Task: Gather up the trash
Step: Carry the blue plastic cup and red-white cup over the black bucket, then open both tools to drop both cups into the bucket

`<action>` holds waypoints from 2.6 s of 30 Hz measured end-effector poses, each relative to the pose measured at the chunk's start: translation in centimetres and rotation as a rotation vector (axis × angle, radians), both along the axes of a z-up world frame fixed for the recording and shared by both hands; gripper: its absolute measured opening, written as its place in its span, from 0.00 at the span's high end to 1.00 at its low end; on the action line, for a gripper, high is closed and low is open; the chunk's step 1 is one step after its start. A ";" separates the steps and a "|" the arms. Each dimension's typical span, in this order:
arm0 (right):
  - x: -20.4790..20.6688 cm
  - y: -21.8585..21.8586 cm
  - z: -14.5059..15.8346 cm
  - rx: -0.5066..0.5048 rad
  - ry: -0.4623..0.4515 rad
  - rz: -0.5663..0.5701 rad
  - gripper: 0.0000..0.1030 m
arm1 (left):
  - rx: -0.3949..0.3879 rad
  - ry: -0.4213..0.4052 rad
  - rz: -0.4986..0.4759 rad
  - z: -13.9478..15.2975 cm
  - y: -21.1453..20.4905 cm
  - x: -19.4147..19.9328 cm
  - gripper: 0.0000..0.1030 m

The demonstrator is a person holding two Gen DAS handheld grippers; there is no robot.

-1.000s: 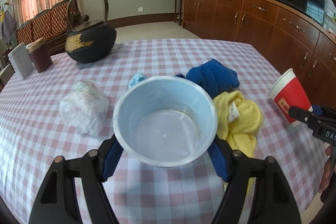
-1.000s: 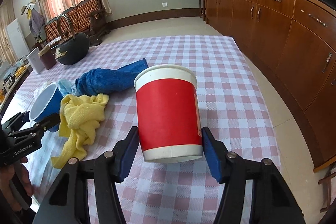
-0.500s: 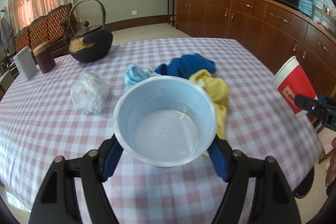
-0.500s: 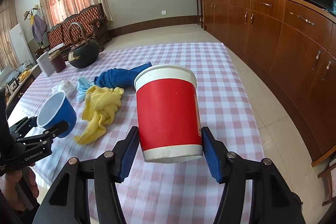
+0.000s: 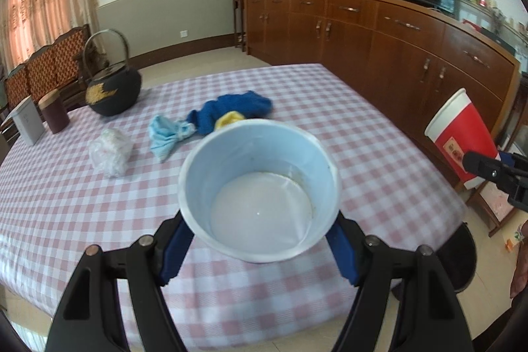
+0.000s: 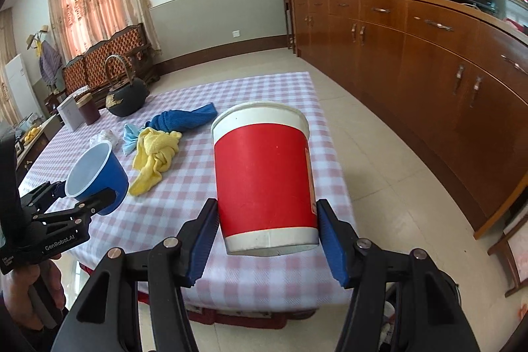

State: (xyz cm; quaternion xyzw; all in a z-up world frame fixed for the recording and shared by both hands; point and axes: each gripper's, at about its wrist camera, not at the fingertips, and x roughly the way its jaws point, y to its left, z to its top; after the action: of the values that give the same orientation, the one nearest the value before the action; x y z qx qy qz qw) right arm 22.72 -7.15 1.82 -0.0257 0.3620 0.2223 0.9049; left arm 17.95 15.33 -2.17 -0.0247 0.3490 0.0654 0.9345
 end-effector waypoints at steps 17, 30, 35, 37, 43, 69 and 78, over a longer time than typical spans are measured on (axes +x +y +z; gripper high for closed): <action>-4.4 -10.5 1.3 0.003 -0.021 -0.173 0.41 | 0.006 -0.029 -0.192 1.0 -9.8 -0.1 0.28; -6.1 -17.4 0.3 -0.015 0.002 -0.287 0.41 | 0.005 -0.023 -0.334 0.4 -16.5 0.7 0.28; -6.6 -20.1 -0.5 -0.022 0.017 -0.328 0.41 | 0.005 -0.009 -0.390 -0.3 -19.2 1.2 0.28; -6.9 -21.3 -0.9 -0.024 0.024 -0.346 0.41 | 0.007 -0.004 -0.413 -0.6 -20.4 1.3 0.28; -7.3 -24.2 -2.2 -0.027 0.048 -0.393 0.41 | 0.011 0.020 -0.489 -1.7 -24.2 1.6 0.28; -4.1 -30.8 -16.8 -0.193 0.284 -0.182 0.41 | 0.058 0.269 -0.739 -13.4 -35.6 5.3 0.28; -2.9 -32.8 -21.4 -0.286 0.337 -0.107 0.00 | 0.066 0.380 -0.781 -17.7 -37.2 6.6 0.03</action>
State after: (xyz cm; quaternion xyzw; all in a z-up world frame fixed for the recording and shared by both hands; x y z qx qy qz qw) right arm 19.85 -39.96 -19.60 -0.0969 0.5367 0.1216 0.8293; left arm 24.52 -21.86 -19.83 0.1514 0.4956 -0.2786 0.8086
